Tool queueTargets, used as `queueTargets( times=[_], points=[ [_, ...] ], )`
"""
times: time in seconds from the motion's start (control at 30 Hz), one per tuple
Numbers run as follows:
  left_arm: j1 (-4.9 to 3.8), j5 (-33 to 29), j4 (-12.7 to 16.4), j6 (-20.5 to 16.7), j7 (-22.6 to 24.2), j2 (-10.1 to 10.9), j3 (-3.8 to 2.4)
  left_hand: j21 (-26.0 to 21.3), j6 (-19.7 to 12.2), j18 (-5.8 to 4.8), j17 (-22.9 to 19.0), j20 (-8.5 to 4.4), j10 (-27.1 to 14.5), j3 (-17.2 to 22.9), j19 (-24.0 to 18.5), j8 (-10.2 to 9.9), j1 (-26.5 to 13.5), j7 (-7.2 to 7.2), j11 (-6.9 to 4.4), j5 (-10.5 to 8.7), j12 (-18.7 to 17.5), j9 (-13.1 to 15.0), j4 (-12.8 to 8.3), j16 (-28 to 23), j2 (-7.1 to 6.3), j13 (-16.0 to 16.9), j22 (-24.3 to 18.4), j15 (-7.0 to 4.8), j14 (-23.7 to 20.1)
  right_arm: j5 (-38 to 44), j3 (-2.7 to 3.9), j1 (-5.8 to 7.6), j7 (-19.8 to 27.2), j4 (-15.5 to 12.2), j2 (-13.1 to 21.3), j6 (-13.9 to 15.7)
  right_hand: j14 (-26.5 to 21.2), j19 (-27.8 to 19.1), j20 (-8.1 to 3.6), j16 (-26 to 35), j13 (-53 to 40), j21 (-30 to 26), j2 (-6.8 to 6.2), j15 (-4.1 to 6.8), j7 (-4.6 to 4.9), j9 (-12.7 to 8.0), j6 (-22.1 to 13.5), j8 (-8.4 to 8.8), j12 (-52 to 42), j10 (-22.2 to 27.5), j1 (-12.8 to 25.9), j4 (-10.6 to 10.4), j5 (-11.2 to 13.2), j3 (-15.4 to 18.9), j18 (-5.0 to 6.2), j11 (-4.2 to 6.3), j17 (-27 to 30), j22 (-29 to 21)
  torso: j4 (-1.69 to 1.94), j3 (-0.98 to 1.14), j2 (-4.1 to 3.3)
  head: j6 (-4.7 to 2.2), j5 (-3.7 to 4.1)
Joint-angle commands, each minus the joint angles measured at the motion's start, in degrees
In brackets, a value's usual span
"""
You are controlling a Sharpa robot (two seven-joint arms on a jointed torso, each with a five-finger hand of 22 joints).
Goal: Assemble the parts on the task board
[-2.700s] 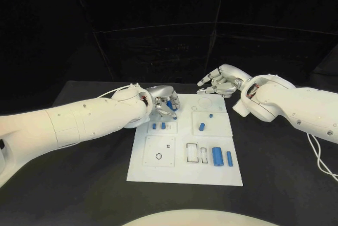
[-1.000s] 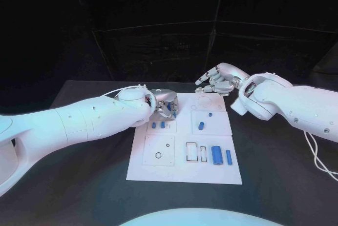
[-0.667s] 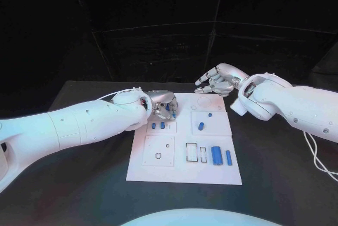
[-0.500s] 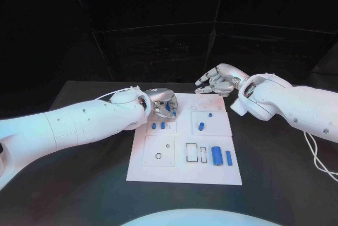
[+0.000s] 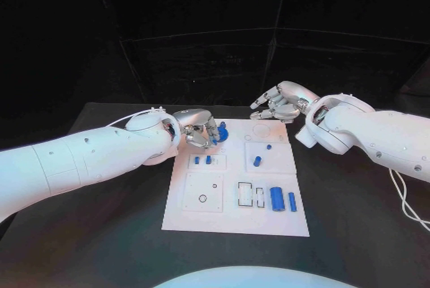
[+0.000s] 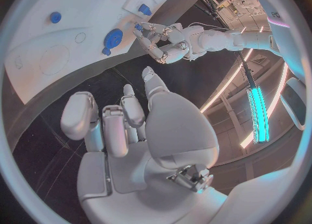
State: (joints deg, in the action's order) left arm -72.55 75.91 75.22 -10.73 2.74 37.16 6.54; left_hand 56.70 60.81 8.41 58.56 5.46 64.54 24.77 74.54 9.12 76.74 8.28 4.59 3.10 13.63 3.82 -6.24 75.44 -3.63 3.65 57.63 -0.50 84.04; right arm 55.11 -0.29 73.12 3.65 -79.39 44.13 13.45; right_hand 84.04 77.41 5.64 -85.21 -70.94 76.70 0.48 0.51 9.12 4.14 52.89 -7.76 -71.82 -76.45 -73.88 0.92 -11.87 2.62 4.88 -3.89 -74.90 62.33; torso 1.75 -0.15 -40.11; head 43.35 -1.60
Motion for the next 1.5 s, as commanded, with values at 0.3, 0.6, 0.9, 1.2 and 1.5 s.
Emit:
queueTargets(
  times=[0.3,0.6,0.9,1.2,1.5],
  points=[
    [-0.01,-0.7,0.3,4.4,-1.1,1.6,-0.07,0.4,0.4,-0.58,-0.2,0.12,0.6,0.4,0.1,-0.5,-0.2,0.25,-0.01,-0.28,-0.5,0.0,-0.1,0.2,-0.97,0.1,0.1,0.23,0.6,0.0,0.03,0.11,0.5,0.1,0.0,-0.1,3.6,-0.5,-0.05,0.3,0.0,-0.4,0.67,-0.04,-0.13,0.0,-0.4,-0.25,0.3,0.3,0.1,0.0,-0.3,0.2,0.63,-0.07,-4.3,0.0,-0.09,-0.04,-0.07,-0.02,-0.09],
    [0.01,-0.7,-0.7,5.0,-1.7,1.5,-0.07,0.3,0.4,-0.57,-0.4,0.12,0.6,0.4,0.1,-0.5,-0.3,0.23,-0.03,-0.28,-0.6,0.0,-0.2,0.2,-1.03,0.1,0.1,0.22,0.6,0.0,0.03,0.11,0.5,0.1,0.0,-0.2,3.6,-0.5,-0.05,0.3,0.0,-0.4,0.67,-0.04,-0.13,0.0,-0.4,-0.25,0.3,0.3,0.1,0.0,-0.3,0.2,0.63,-0.07,-4.3,0.0,-0.16,-0.02,-0.07,0.00,-0.11],
    [0.01,-0.7,-2.0,5.1,-2.1,1.0,-0.07,0.3,0.5,-0.57,-0.3,0.12,0.8,0.5,0.0,-0.5,-0.3,0.18,-0.07,-0.28,-0.6,0.0,-0.2,0.2,-1.03,0.1,0.2,0.20,0.6,0.0,0.03,0.11,0.5,0.1,-0.1,-0.2,3.6,-0.5,-0.05,0.3,0.0,-0.4,0.67,-0.04,-0.13,0.0,-0.4,-0.25,0.3,0.3,0.1,0.0,-0.3,0.2,0.63,-0.07,-4.3,0.0,-0.11,0.00,-0.04,0.02,-0.14],
    [0.26,-0.7,-2.4,6.0,-2.4,0.3,-0.05,0.3,0.6,-0.55,-0.5,0.11,0.9,0.6,0.0,-0.6,-0.3,0.15,-0.08,-0.28,-0.8,0.1,-0.2,0.2,-1.13,0.1,0.1,0.18,0.6,0.0,0.03,0.11,0.5,0.1,-0.1,-0.2,3.6,-0.5,-0.05,0.3,0.0,-0.4,0.67,-0.04,-0.13,0.0,-0.4,-0.25,0.3,0.3,0.1,0.0,-0.3,0.2,0.63,-0.07,-4.3,0.0,-0.08,-0.04,-0.07,-0.04,-0.09],
    [0.45,-0.7,-2.9,6.4,-2.5,-0.3,-0.04,0.3,0.6,-0.55,-0.5,0.11,0.9,0.6,0.0,-0.6,-0.3,0.15,-0.08,-0.28,-0.8,0.1,-0.2,0.2,-1.13,0.1,0.1,0.18,0.6,0.0,0.03,0.11,0.6,0.0,-0.1,-0.3,3.6,-0.5,-0.05,0.3,0.0,-0.4,0.67,-0.04,-0.13,0.0,-0.4,-0.25,0.3,0.3,0.1,0.0,-0.3,0.2,0.63,-0.07,-4.3,0.0,-0.16,0.01,-0.04,0.06,-0.15]
  ],
)
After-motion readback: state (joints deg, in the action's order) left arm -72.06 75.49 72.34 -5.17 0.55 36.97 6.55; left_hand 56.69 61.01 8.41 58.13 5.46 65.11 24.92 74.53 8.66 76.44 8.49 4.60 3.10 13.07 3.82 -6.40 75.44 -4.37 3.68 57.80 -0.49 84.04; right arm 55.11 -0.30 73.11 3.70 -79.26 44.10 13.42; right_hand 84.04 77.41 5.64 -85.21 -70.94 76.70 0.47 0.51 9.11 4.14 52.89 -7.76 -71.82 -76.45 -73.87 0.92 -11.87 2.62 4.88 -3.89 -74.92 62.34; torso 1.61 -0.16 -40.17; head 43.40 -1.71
